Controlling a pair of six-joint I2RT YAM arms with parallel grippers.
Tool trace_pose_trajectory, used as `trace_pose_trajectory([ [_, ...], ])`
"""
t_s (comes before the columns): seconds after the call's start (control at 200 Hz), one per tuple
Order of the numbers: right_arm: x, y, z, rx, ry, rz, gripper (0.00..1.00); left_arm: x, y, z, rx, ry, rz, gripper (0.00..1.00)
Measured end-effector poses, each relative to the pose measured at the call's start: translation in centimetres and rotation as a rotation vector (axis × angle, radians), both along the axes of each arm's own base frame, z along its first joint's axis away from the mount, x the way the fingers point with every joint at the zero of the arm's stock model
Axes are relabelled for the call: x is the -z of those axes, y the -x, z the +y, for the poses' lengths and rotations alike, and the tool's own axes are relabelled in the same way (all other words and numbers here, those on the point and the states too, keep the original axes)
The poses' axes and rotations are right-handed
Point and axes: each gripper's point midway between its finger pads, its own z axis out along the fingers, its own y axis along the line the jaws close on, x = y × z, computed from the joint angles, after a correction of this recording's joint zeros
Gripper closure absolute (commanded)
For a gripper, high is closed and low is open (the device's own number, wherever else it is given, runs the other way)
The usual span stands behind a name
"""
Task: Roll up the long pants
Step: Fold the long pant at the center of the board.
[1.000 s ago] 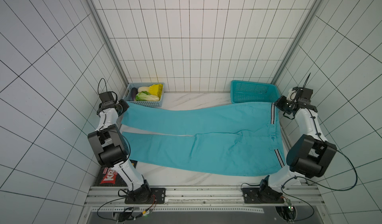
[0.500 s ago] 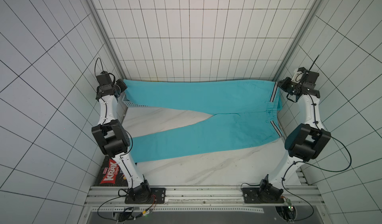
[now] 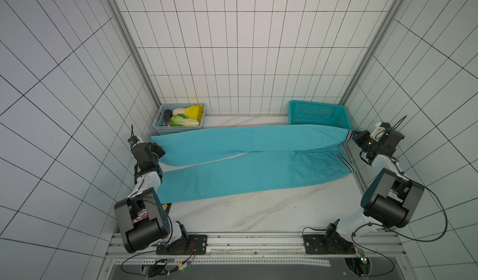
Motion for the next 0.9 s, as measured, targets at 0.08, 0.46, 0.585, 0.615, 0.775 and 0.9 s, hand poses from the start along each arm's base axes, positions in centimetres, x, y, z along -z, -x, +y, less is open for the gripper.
trace_pose_trajectory([
  [0.08,2.0,1.3,-1.2,0.045,-0.037,0.029,1.0,0.4,1.5,0.2,-0.039,-0.028,-0.021,1.0],
  [0.46,1.4,3.7,-3.1,0.099,-0.075,-0.003,1.0,-2.5,6.7,2.7,-0.271,-0.129,-0.216,1.0],
  [0.585,1.9,4.4,-3.1,0.104,-0.084,-0.012,0.99,-0.9,8.2,2.9,-0.332,-0.118,-0.219,1.0],
  [0.615,2.4,4.8,-3.1,0.11,-0.091,-0.009,0.98,-0.3,8.7,2.9,-0.349,-0.113,-0.21,1.0],
  [0.775,5.0,6.6,-3.4,0.142,-0.133,0.019,0.98,2.4,11.3,2.9,-0.427,-0.103,-0.164,1.0],
  [0.9,5.7,7.4,-3.6,0.151,-0.16,0.013,0.84,1.8,12.3,3.2,-0.475,-0.121,-0.172,0.77],
])
